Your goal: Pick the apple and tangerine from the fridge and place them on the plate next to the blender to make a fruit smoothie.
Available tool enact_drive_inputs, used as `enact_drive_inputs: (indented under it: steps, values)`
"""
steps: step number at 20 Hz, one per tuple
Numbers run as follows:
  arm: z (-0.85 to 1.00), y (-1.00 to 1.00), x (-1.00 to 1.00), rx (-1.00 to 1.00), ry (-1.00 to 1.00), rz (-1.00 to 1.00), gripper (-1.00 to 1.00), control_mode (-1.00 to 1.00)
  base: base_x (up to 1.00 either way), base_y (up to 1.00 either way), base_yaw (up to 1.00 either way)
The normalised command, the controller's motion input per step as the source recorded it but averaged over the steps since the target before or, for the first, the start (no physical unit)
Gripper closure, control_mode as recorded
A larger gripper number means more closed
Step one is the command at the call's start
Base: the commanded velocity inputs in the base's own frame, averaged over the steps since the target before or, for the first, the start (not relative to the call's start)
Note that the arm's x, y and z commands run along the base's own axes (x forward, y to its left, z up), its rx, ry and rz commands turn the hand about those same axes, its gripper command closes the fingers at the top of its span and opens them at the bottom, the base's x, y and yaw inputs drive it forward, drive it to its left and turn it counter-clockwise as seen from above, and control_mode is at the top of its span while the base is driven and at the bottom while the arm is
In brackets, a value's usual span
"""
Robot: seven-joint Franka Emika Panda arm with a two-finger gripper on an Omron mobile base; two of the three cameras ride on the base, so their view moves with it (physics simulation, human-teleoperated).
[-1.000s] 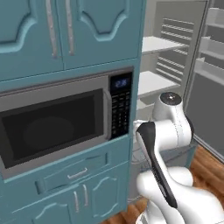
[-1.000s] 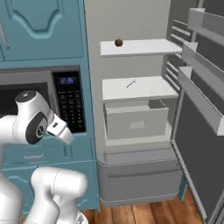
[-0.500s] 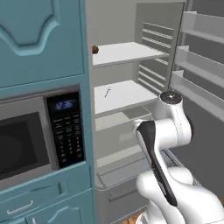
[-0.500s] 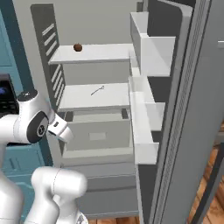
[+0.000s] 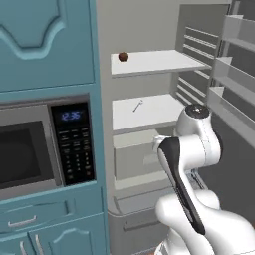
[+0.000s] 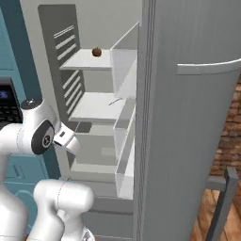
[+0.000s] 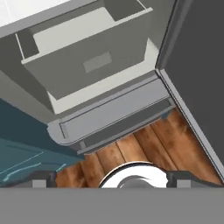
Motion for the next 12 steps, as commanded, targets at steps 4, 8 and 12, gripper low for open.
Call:
enact_drive_inputs:
  steps: [4, 8, 12]
  values:
    - [0.00, 0.00, 0.00, 0.00, 0.00, 0.00, -1.00, 1.00, 0.39, -0.13, 0.23]
    - [0.00, 0.00, 0.00, 0.00, 0.00, 0.00, -1.00, 1.00, 0.41, -0.51, 0.08]
    - [0.00, 0.00, 0.00, 0.00, 0.00, 0.00, -1.00, 1.00, 0.43, -0.48, 0.08]
